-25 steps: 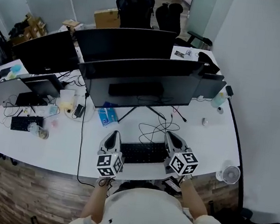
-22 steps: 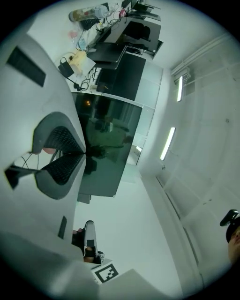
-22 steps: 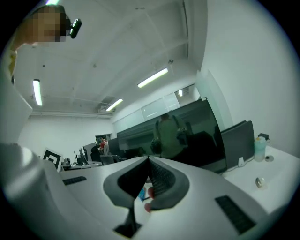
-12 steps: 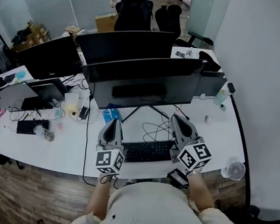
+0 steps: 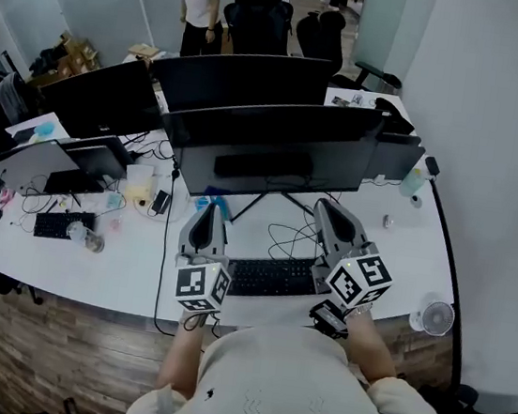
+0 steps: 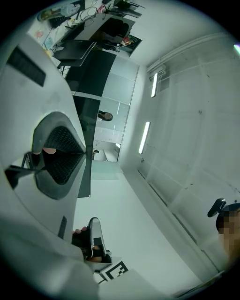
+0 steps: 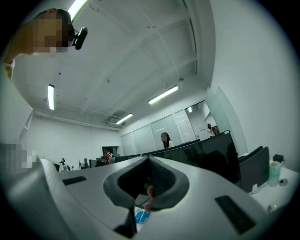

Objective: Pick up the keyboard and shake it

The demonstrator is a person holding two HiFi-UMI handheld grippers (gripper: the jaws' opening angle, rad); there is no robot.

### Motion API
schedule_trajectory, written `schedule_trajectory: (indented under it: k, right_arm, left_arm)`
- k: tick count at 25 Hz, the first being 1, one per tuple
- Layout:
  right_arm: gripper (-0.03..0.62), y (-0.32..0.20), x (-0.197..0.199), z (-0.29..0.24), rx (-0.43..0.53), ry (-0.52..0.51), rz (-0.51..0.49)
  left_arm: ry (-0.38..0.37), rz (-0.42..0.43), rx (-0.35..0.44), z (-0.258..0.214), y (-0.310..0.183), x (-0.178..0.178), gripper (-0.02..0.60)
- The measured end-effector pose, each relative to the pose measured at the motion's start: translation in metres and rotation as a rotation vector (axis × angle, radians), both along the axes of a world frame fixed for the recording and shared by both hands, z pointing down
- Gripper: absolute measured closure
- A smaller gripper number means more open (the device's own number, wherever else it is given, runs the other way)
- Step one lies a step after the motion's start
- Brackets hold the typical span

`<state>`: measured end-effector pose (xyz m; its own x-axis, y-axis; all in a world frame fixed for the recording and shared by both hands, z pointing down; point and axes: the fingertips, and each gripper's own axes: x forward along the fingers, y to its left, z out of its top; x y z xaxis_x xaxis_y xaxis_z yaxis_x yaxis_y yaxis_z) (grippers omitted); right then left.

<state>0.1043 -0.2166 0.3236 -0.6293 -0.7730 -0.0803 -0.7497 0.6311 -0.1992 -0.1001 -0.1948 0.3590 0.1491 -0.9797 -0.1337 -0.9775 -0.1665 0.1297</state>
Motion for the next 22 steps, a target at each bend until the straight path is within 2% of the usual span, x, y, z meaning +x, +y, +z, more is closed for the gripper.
schedule_trajectory:
  k: [10,22]
  right_arm:
    - [0.592,-0.001,-0.011,0.005,0.001,0.04,-0.013]
    - [0.592,0.001,-0.008,0.011,-0.012,0.044,-0.006]
  left_arm:
    - [-0.003,-0.003,-0.024,0.002,-0.001,-0.003,0.563]
    - [-0.003,0.008,-0.045,0.013,0.001,0.002,0.563]
